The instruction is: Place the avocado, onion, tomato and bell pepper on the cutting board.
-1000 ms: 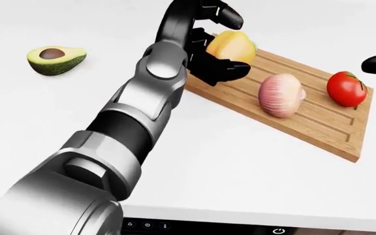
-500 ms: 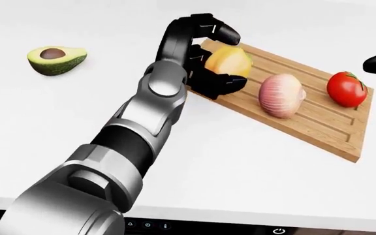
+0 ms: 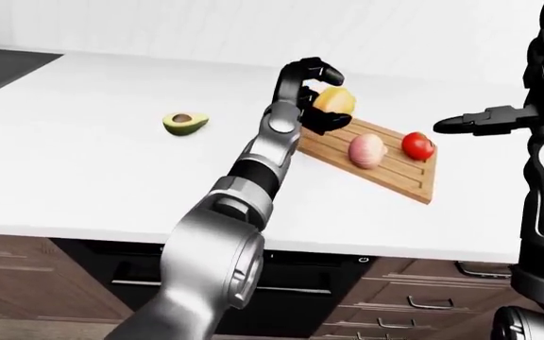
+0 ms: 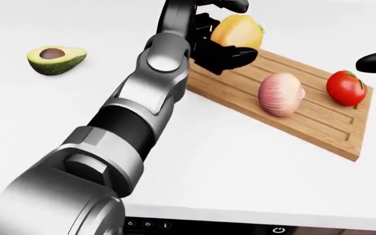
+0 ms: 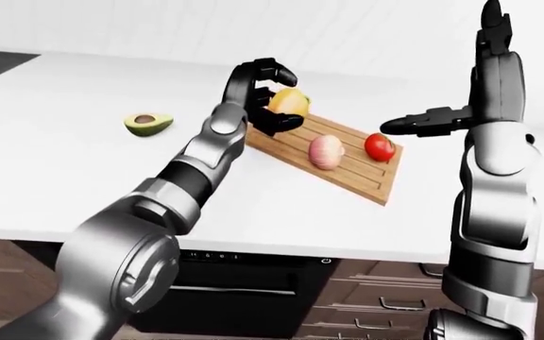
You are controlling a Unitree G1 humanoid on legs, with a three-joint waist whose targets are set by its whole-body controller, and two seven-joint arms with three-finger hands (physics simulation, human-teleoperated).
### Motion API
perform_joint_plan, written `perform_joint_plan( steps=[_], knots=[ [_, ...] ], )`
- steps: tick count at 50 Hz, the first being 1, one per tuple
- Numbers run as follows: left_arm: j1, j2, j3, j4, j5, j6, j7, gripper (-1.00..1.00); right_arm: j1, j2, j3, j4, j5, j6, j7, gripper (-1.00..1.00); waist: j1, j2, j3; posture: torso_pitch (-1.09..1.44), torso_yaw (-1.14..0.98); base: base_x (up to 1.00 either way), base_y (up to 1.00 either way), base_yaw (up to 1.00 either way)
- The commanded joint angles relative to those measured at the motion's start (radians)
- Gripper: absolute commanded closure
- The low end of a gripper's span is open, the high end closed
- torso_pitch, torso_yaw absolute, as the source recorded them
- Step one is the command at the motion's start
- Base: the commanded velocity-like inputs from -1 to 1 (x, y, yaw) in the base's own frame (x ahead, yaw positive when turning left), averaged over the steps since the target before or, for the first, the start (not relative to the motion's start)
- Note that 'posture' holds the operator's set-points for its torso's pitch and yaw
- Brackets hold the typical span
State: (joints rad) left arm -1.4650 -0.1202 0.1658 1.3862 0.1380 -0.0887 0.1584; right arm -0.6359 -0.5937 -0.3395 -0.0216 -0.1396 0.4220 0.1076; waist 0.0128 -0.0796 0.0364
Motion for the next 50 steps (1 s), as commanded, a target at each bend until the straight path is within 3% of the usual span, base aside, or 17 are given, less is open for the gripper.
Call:
perform_joint_plan(
  steps=[1, 16, 50],
  knots=[
    [-0.047, 0.008, -0.002, -0.047, 0.0, -0.031, -0.003, 1.0, -0.03, -0.021, -0.016, -0.029, -0.003, -0.025, -0.007, -1.0, 0.001, -0.009, -0.028, 0.01, 0.0, 0.0, 0.0, 0.0],
    [-0.061, 0.013, 0.001, -0.047, 0.002, -0.031, 0.003, 1.0, -0.035, -0.041, -0.038, -0.038, 0.007, -0.019, -0.023, -1.0, 0.001, -0.01, 0.014, 0.09, 0.0, 0.0, 0.0, 0.0],
    [-0.07, 0.01, -0.01, -0.048, 0.017, -0.048, -0.013, 1.0, -0.026, -0.038, -0.028, -0.04, 0.006, -0.026, -0.023, -1.0, 0.0, -0.014, 0.118, 0.28, 0.0, 0.0, 0.0, 0.0]
  ],
)
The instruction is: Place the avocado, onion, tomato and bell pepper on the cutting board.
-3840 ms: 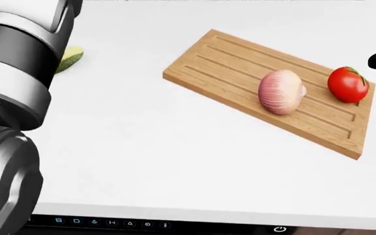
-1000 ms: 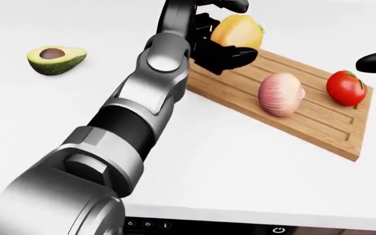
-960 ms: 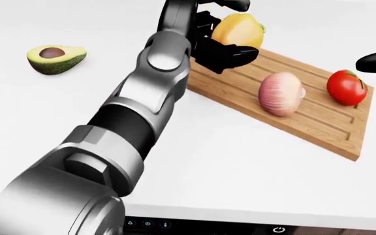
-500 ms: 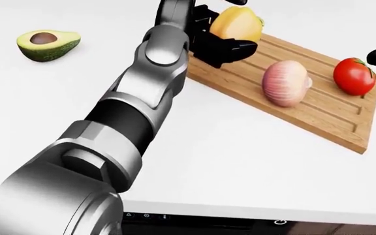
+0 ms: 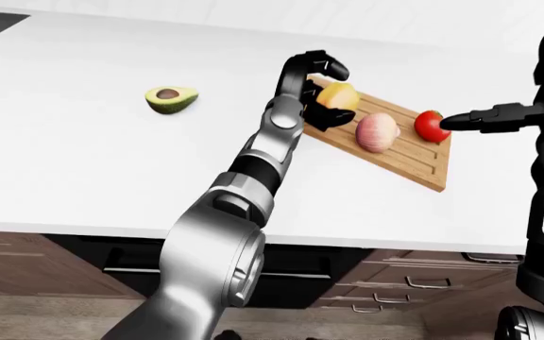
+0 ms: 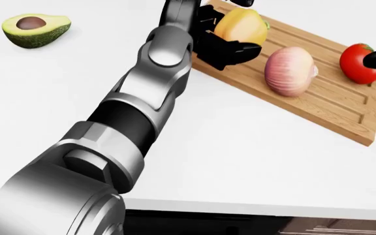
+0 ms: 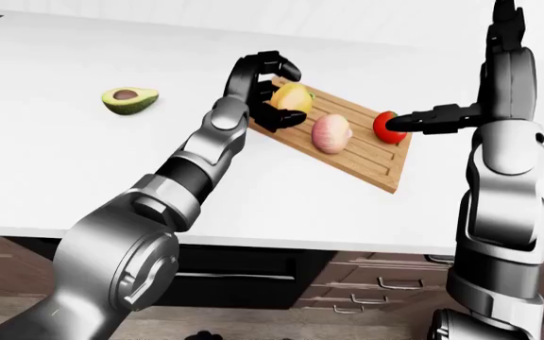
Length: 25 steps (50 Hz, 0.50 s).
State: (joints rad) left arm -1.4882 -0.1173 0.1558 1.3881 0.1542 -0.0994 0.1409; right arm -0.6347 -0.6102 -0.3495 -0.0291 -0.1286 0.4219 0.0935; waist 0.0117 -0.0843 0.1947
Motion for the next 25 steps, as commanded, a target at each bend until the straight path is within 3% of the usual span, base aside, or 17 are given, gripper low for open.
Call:
perform_joint_plan(
  steps=[1, 8, 9, 10, 11, 13, 14, 18, 25],
  knots=[
    [-0.047, 0.007, 0.001, -0.05, 0.0, -0.037, 0.004, 1.0, -0.026, -0.021, -0.019, -0.033, -0.005, -0.026, -0.009, -1.0, 0.001, -0.009, -0.039, 0.28, 0.0, 0.0, 0.0, 0.0],
    [-0.048, 0.008, -0.001, -0.049, 0.014, -0.036, 0.009, 1.0, -0.022, -0.022, -0.02, -0.032, -0.003, -0.028, -0.006, -1.0, 0.001, -0.01, -0.034, 0.28, 0.0, 0.0, 0.0, 0.0],
    [-0.048, 0.008, -0.002, -0.049, 0.015, -0.035, 0.007, 0.89, -0.022, -0.021, -0.021, -0.031, -0.002, -0.028, -0.006, -1.0, 0.001, -0.01, -0.034, 0.28, 0.0, 0.0, 0.0, 0.0],
    [-0.046, 0.007, -0.001, -0.049, 0.015, -0.036, 0.006, 1.0, -0.022, -0.021, -0.021, -0.031, -0.003, -0.029, -0.006, -1.0, 0.001, -0.01, -0.033, 0.28, 0.0, 0.0, 0.0, 0.0],
    [-0.046, 0.007, 0.0, -0.049, 0.014, -0.035, 0.004, 0.8, -0.021, -0.021, -0.021, -0.032, -0.002, -0.028, -0.006, -1.0, 0.001, -0.01, -0.033, 0.28, 0.0, 0.0, 0.0, 0.0],
    [-0.046, 0.007, 0.002, -0.049, 0.013, -0.037, 0.002, 0.84, -0.02, -0.02, -0.02, -0.03, -0.003, -0.03, -0.006, -1.0, 0.001, -0.01, -0.033, 0.28, 0.0, 0.0, 0.0, 0.0],
    [-0.047, 0.008, 0.001, -0.049, 0.015, -0.038, 0.005, 0.52, -0.023, -0.021, -0.02, -0.031, -0.003, -0.029, -0.005, -1.0, 0.001, -0.01, -0.033, 0.28, 0.0, 0.0, 0.0, 0.0],
    [-0.045, 0.007, 0.001, -0.049, 0.017, -0.038, 0.004, 0.16, -0.023, -0.021, -0.021, -0.031, -0.003, -0.028, -0.005, -1.0, 0.0, -0.011, -0.034, 0.28, 0.0, 0.0, 0.0, 0.0],
    [-0.04, 0.005, -0.001, -0.049, 0.022, -0.037, 0.003, -0.09, -0.025, -0.022, -0.02, -0.03, -0.004, -0.028, -0.004, -1.0, 0.0, -0.011, -0.034, 0.28, 0.0, 0.0, 0.0, 0.0]
  ],
)
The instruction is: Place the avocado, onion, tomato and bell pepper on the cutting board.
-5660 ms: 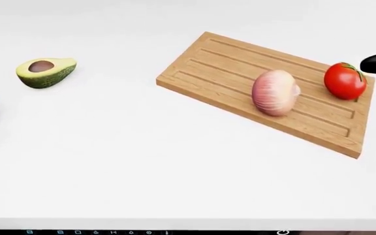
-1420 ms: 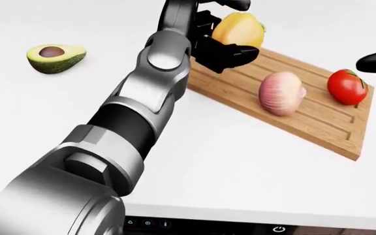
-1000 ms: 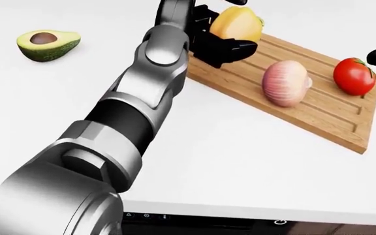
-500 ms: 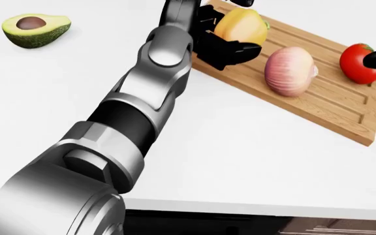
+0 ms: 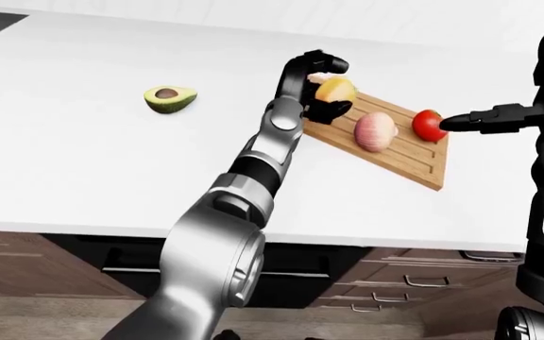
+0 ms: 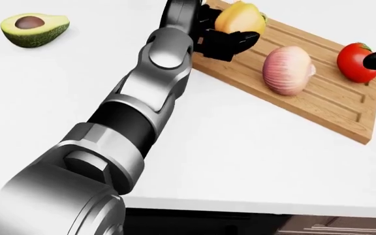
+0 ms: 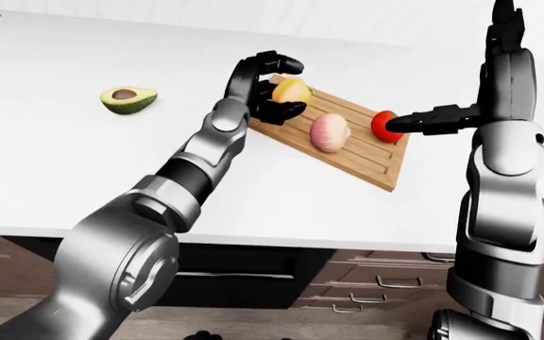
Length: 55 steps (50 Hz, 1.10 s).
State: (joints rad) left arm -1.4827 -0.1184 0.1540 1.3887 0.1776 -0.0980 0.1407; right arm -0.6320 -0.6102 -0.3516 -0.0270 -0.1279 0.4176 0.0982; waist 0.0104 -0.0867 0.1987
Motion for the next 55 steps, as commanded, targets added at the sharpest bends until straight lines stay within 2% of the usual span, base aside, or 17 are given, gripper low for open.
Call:
perform_joint_plan(
  steps=[1, 4, 5, 7, 13, 14, 16, 22, 25, 27, 33, 36, 37, 42, 49, 52, 55],
  knots=[
    [-0.045, 0.006, 0.001, -0.049, -0.001, -0.038, 0.004, -0.08, -0.028, -0.023, -0.019, -0.034, -0.004, -0.022, -0.009, -1.0, 0.001, -0.009, -0.038, 0.28, 0.0, 0.0, 0.0, 0.0],
    [-0.044, 0.005, 0.0, -0.049, 0.002, -0.037, 0.005, -0.16, -0.028, -0.022, -0.017, -0.032, -0.005, -0.023, -0.009, -1.0, 0.001, -0.009, -0.038, 0.28, 0.0, 0.0, 0.0, 0.0],
    [-0.045, 0.005, 0.0, -0.049, 0.003, -0.036, 0.005, -0.28, -0.03, -0.022, -0.018, -0.033, -0.005, -0.021, -0.01, -1.0, 0.001, -0.009, -0.038, 0.28, 0.0, 0.0, 0.0, 0.0],
    [-0.044, 0.005, 0.0, -0.049, 0.003, -0.037, 0.004, -0.22, -0.028, -0.023, -0.019, -0.033, -0.005, -0.022, -0.01, -1.0, 0.001, -0.01, -0.038, 0.28, 0.0, 0.0, 0.0, 0.0],
    [-0.04, 0.005, -0.002, -0.049, 0.009, -0.037, 0.005, -0.36, -0.026, -0.022, -0.019, -0.034, -0.006, -0.024, -0.009, -1.0, 0.001, -0.01, -0.039, 0.28, 0.0, 0.0, 0.0, 0.0],
    [-0.039, 0.004, -0.001, -0.049, 0.008, -0.038, 0.004, -0.4, -0.025, -0.021, -0.02, -0.036, -0.005, -0.023, -0.009, -1.0, 0.001, -0.01, -0.04, 0.28, 0.0, 0.0, 0.0, 0.0],
    [-0.04, 0.004, -0.001, -0.049, 0.008, -0.038, 0.005, -0.62, -0.023, -0.02, -0.019, -0.035, -0.005, -0.024, -0.009, -1.0, 0.001, -0.01, -0.04, 0.28, 0.0, 0.0, 0.0, 0.0],
    [-0.042, 0.008, -0.002, -0.049, 0.012, -0.036, 0.005, -0.83, -0.024, -0.018, -0.016, -0.035, -0.006, -0.025, -0.01, -1.0, 0.001, -0.01, -0.04, 0.28, 0.0, 0.0, 0.0, 0.0],
    [-0.048, 0.016, 0.0, -0.049, 0.014, -0.039, 0.011, -0.86, -0.028, -0.02, -0.017, -0.031, -0.006, -0.024, -0.01, -1.0, 0.0, -0.01, -0.04, 0.28, 0.0, 0.0, 0.0, 0.0],
    [-0.063, 0.027, 0.006, -0.053, 0.007, -0.045, 0.024, -1.0, -0.028, -0.018, -0.015, -0.031, -0.008, -0.026, -0.011, -1.0, 0.0, -0.01, -0.04, 0.28, 0.0, 0.0, 0.0, 0.0],
    [-0.085, 0.072, 0.002, -0.062, -0.003, -0.067, 0.037, -1.0, -0.032, -0.019, -0.016, -0.036, -0.006, -0.019, -0.008, -1.0, -0.001, -0.007, -0.038, 0.28, 0.0, 0.0, 0.0, 0.0],
    [-0.108, 0.116, -0.005, -0.065, 0.003, -0.035, 0.048, -1.0, -0.026, -0.018, -0.017, -0.043, -0.006, -0.018, -0.007, -1.0, -0.001, -0.005, -0.038, 0.28, 0.0, 0.0, 0.0, 0.0],
    [-0.11, 0.129, 0.014, -0.067, -0.019, -0.022, 0.048, -1.0, -0.024, -0.019, -0.02, -0.047, -0.004, -0.015, -0.005, -1.0, -0.001, -0.004, -0.037, 0.28, 0.0, 0.0, 0.0, 0.0],
    [-0.106, 0.168, 0.016, -0.071, -0.039, 0.009, 0.035, -1.0, -0.02, -0.023, -0.024, -0.059, -0.002, -0.009, -0.001, -1.0, -0.001, 0.001, -0.037, 0.28, 0.0, 0.0, 0.0, 0.0],
    [-0.103, 0.249, -0.014, -0.079, -0.005, 0.064, 0.037, -1.0, -0.02, -0.027, -0.029, -0.065, 0.005, -0.003, 0.002, -1.0, -0.003, 0.007, -0.039, 0.28, 0.0, 0.0, 0.0, 0.0],
    [-0.103, 0.279, 0.012, -0.088, -0.033, 0.066, 0.048, -1.0, -0.023, -0.027, -0.025, -0.066, 0.004, 0.0, 0.001, -1.0, -0.004, 0.009, -0.036, 0.28, 0.0, 0.0, 0.0, 0.0],
    [-0.096, 0.319, 0.01, -0.092, -0.036, 0.087, 0.055, -1.0, -0.023, -0.03, -0.027, -0.071, 0.006, 0.004, 0.003, -1.0, -0.005, 0.012, -0.035, 0.28, 0.0, 0.0, 0.0, 0.0]
  ],
)
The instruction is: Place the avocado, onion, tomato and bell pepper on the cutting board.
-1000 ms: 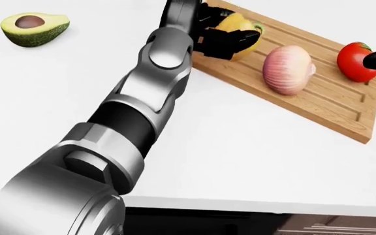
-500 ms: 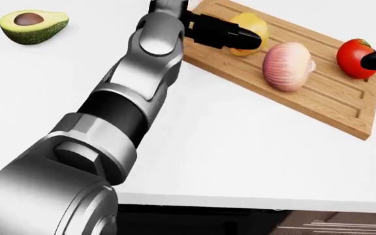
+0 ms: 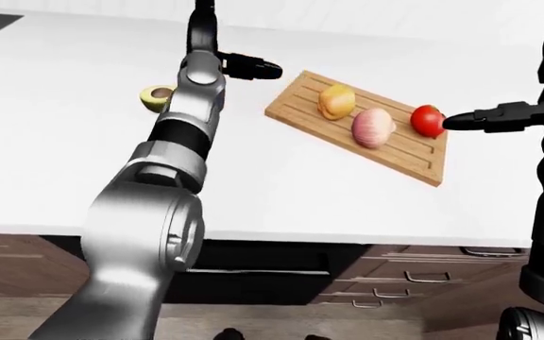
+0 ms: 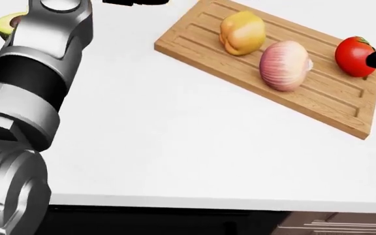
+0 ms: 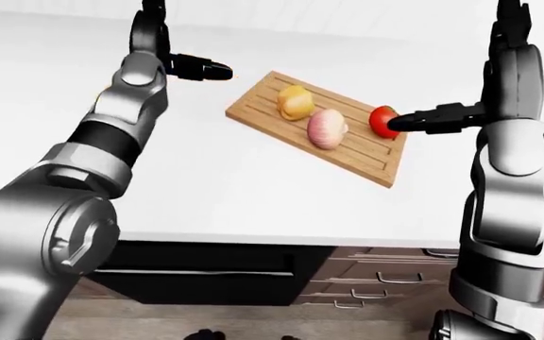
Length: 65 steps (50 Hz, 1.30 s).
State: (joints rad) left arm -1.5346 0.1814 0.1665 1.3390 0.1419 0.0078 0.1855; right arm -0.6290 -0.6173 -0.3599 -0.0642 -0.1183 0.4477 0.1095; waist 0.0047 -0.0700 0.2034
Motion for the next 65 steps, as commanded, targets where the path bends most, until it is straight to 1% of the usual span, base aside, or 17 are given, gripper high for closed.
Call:
perform_joint_plan(
  steps=[1, 2, 5, 8, 11, 15, 17, 20, 25, 27, 28, 31, 38, 41, 49, 59, 65],
  knots=[
    [-0.042, 0.032, -0.004, -0.047, -0.002, -0.012, 0.005, -1.0, -0.027, -0.021, -0.017, -0.036, -0.003, -0.025, -0.009, -1.0, 0.001, -0.004, -0.039, 0.28, 0.0, 0.0, 0.0, 0.0],
    [-0.041, 0.038, -0.011, -0.048, 0.004, -0.012, 0.005, -1.0, -0.028, -0.02, -0.016, -0.037, -0.003, -0.023, -0.009, -1.0, 0.001, -0.002, -0.039, 0.28, 0.0, 0.0, 0.0, 0.0],
    [-0.044, 0.07, -0.007, -0.054, 0.001, 0.003, 0.017, -1.0, -0.028, -0.016, -0.011, -0.033, -0.008, -0.027, -0.011, -1.0, 0.0, 0.002, -0.04, 0.28, 0.0, 0.0, 0.0, 0.0],
    [-0.033, 0.1, -0.023, -0.062, 0.02, 0.019, 0.01, -1.0, -0.032, -0.015, -0.009, -0.03, -0.011, -0.027, -0.013, -1.0, -0.001, 0.005, -0.04, 0.28, 0.0, 0.0, 0.0, 0.0],
    [-0.019, 0.126, -0.02, -0.072, 0.023, 0.035, 0.005, -1.0, -0.034, -0.01, -0.004, -0.03, -0.014, -0.028, -0.013, -1.0, 0.0, 0.008, -0.041, 0.28, 0.0, 0.0, 0.0, 0.0],
    [-0.013, 0.159, -0.02, -0.09, 0.024, 0.066, -0.011, -1.0, -0.032, -0.011, -0.008, -0.032, -0.015, -0.028, -0.01, -1.0, -0.001, 0.013, -0.042, 0.28, 0.0, 0.0, 0.0, 0.0],
    [-0.004, 0.174, -0.036, -0.101, 0.041, 0.097, -0.036, -1.0, -0.031, -0.011, -0.009, -0.031, -0.015, -0.029, -0.01, -1.0, -0.002, 0.015, -0.041, 0.28, 0.0, 0.0, 0.0, 0.0],
    [-0.007, 0.192, -0.029, -0.126, 0.035, 0.128, -0.049, -1.0, -0.032, -0.01, -0.007, -0.032, -0.016, -0.028, -0.009, -1.0, -0.002, 0.018, -0.04, 0.28, 0.0, 0.0, 0.0, 0.0],
    [0.032, 0.222, -0.043, -0.198, 0.05, 0.183, -0.098, -1.0, -0.029, -0.008, -0.007, -0.032, -0.016, -0.03, -0.008, -1.0, -0.002, 0.021, -0.038, 0.28, 0.0, 0.0, 0.0, 0.0],
    [0.064, 0.234, -0.049, -0.248, 0.058, 0.197, -0.13, -1.0, -0.032, -0.008, -0.006, -0.034, -0.017, -0.026, -0.008, -1.0, -0.003, 0.022, -0.039, 0.28, 0.0, 0.0, 0.0, 0.0],
    [0.079, 0.237, -0.056, -0.268, 0.062, 0.206, -0.163, -1.0, -0.033, -0.008, -0.007, -0.035, -0.017, -0.025, -0.008, -1.0, -0.004, 0.023, -0.039, 0.28, 0.0, 0.0, 0.0, 0.0],
    [0.099, 0.254, -0.051, -0.311, 0.072, 0.226, -0.184, -1.0, -0.032, -0.007, -0.006, -0.036, -0.017, -0.025, -0.008, -1.0, -0.004, 0.026, -0.04, 0.28, 0.0, 0.0, 0.0, 0.0],
    [0.153, 0.285, -0.04, -0.443, 0.084, 0.305, -0.276, -1.0, -0.033, -0.005, -0.004, -0.025, -0.019, -0.033, -0.011, -1.0, -0.005, 0.029, -0.038, 0.28, 0.0, 0.0, 0.0, 0.0],
    [0.174, 0.284, -0.031, -0.49, 0.08, 0.341, -0.286, -1.0, -0.035, -0.002, -0.001, -0.022, -0.021, -0.035, -0.012, -1.0, -0.005, 0.03, -0.038, 0.28, 0.0, 0.0, 0.0, 0.0],
    [0.228, 0.31, -0.016, -0.532, 0.084, 0.354, -0.282, -1.0, -0.04, 0.005, 0.007, -0.015, -0.028, -0.04, -0.015, -1.0, -0.004, 0.036, -0.04, 0.28, 0.0, 0.0, 0.0, 0.0],
    [0.297, 0.329, -0.003, -0.61, 0.071, 0.397, -0.282, -1.0, -0.03, 0.002, -0.002, -0.026, -0.026, -0.038, -0.009, -1.0, -0.005, 0.038, -0.039, 0.28, 0.0, 0.0, 0.0, 0.0],
    [0.333, 0.326, 0.009, -0.597, 0.051, 0.382, -0.257, -1.0, -0.032, 0.004, 0.002, -0.026, -0.029, -0.038, -0.009, -1.0, -0.005, 0.04, -0.04, 0.28, 0.0, 0.0, 0.0, 0.0]
  ],
)
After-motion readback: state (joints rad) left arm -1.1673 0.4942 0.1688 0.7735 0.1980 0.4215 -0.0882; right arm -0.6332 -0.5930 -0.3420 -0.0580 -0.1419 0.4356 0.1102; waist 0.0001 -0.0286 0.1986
